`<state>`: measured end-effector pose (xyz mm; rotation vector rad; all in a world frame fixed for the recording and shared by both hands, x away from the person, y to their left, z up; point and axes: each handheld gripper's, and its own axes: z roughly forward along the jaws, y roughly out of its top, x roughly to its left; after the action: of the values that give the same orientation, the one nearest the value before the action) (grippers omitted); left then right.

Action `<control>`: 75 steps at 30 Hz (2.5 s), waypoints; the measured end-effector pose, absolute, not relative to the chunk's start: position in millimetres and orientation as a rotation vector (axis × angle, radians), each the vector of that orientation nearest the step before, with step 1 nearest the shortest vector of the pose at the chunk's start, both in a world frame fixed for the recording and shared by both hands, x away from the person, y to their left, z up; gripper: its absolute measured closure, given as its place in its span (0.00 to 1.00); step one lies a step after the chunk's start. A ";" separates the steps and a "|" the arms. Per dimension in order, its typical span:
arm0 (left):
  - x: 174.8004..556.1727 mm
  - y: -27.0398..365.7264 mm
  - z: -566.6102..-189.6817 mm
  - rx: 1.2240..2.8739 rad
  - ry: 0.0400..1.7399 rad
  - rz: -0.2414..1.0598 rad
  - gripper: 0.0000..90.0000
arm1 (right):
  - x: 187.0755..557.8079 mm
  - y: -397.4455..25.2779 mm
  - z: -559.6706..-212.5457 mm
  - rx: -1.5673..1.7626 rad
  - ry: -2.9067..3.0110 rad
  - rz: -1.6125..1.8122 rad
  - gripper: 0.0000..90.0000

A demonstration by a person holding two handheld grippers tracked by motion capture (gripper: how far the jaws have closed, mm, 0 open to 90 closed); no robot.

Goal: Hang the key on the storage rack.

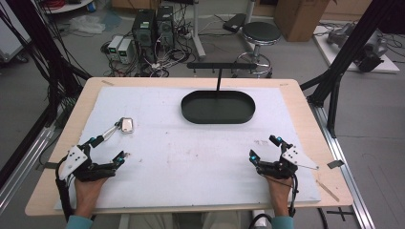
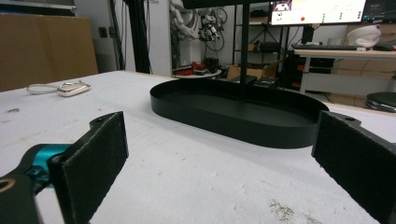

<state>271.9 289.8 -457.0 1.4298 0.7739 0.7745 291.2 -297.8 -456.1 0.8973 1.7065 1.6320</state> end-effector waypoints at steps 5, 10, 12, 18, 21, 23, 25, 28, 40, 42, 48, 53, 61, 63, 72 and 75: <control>271.8 289.8 -456.9 1.430 0.774 0.777 0.02 | 291.7 -298.1 -456.1 0.890 1.701 1.628 0.03; 271.7 289.8 -456.9 1.429 0.771 0.777 0.02 | 291.8 -298.6 -456.1 0.907 1.699 1.639 0.03; 271.9 289.9 -456.9 1.428 0.771 0.776 0.02 | 291.5 -298.2 -456.1 0.900 1.702 1.630 0.03; 272.3 290.6 -456.7 1.428 0.761 0.762 0.02 | 291.5 -298.1 -456.0 0.897 1.702 1.630 0.03; 273.0 291.8 -455.5 1.442 0.775 0.730 0.02 | 291.4 -297.8 -456.1 0.893 1.703 1.630 0.03; 274.1 292.9 -452.2 1.470 0.804 0.725 0.02 | 291.4 -297.8 -456.1 0.893 1.703 1.630 0.03; 274.2 294.3 -446.8 1.483 0.810 0.758 0.02 | 291.4 -297.9 -456.1 0.893 1.704 1.632 0.03; 277.4 297.6 -435.5 1.499 0.810 0.776 0.02 | 291.6 -298.3 -456.1 0.895 1.701 1.631 0.03; 301.4 321.3 -384.9 1.663 0.901 0.797 0.02 | 291.0 -297.2 -456.0 0.896 1.702 1.629 0.03; 307.9 324.2 -379.7 1.697 0.919 0.770 0.02 | 291.0 -297.2 -456.1 0.896 1.703 1.629 0.03; 326.5 325.7 -371.5 1.827 0.941 0.763 0.02 | 291.1 -297.3 -456.1 0.896 1.702 1.630 0.03; 340.5 329.2 -372.9 1.884 0.996 0.712 0.02 | 291.3 -297.8 -456.1 0.892 1.700 1.629 0.03; 359.1 331.3 -377.3 1.986 1.053 0.661 0.02 | 291.5 -298.1 -456.1 0.893 1.700 1.629 0.03; 363.3 330.7 -379.4 2.009 1.079 0.646 0.02 | 291.2 -298.1 -456.1 0.900 1.697 1.633 0.03; 378.2 332.6 -393.5 2.106 1.175 0.584 0.03 | 290.6 -298.2 -456.3 0.898 1.693 1.638 0.03; 380.9 332.6 -397.8 2.141 1.203 0.568 0.14 | 290.6 -298.6 -456.2 0.906 1.692 1.639 0.03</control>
<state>380.9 332.6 -397.8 2.1407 1.2028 0.5682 290.6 -298.6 -456.2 0.9063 1.6918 1.6395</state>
